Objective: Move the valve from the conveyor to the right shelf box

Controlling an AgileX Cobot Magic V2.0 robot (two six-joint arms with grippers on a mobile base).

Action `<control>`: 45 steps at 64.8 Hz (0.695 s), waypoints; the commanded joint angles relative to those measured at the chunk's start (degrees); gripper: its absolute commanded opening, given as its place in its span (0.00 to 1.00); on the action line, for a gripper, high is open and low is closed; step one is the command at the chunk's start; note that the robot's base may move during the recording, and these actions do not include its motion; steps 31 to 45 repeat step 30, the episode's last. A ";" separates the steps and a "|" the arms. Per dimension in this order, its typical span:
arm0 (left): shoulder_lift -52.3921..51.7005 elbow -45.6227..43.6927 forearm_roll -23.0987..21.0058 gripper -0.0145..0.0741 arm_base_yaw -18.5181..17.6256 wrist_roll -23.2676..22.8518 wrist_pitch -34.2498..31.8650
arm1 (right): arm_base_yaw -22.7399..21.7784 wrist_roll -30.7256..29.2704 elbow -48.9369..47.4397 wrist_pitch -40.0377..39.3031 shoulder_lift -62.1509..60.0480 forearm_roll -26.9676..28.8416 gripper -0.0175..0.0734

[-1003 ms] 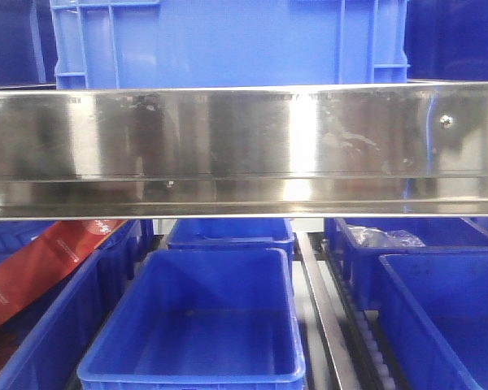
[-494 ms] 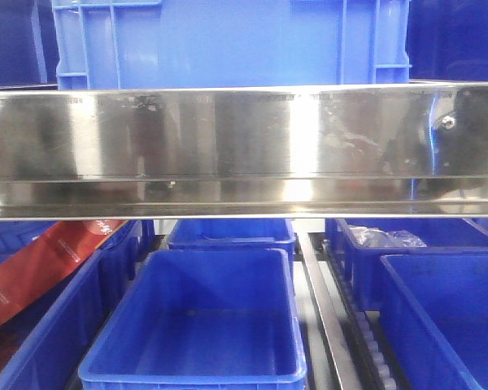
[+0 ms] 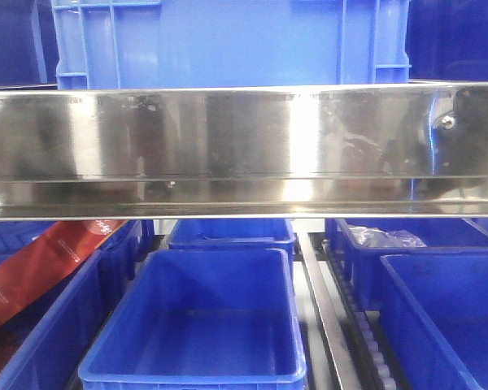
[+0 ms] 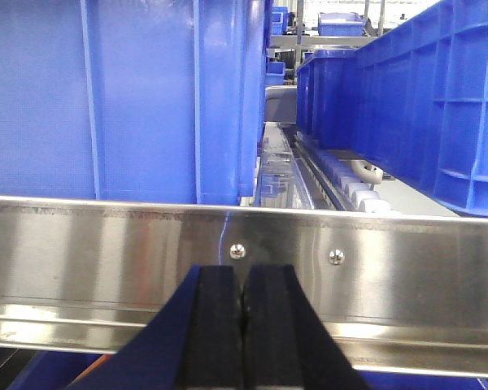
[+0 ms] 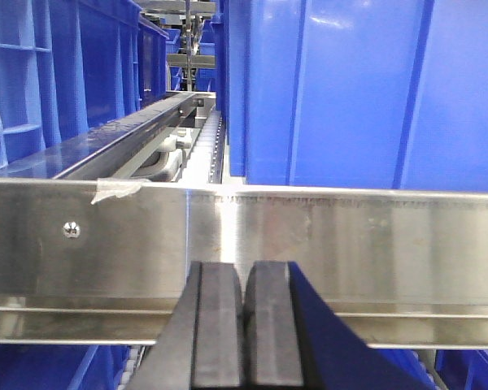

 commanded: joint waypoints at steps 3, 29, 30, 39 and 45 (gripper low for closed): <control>-0.33 -0.13 0.15 0.04 -0.07 -0.40 -0.99 | -0.31 0.03 0.15 -1.38 -0.17 -0.47 0.01; -0.33 -0.13 0.15 0.04 -0.07 -0.40 -0.99 | -0.31 0.03 0.15 -1.38 -0.17 -0.47 0.01; -0.33 -0.13 0.15 0.04 -0.07 -0.40 -0.99 | -0.31 0.03 0.15 -1.38 -0.17 -0.47 0.01; -0.33 -0.13 0.15 0.04 -0.07 -0.40 -0.99 | -0.31 0.03 0.15 -1.38 -0.17 -0.47 0.01; -0.33 -0.13 0.15 0.04 -0.07 -0.40 -0.99 | -0.31 0.03 0.15 -1.38 -0.17 -0.47 0.01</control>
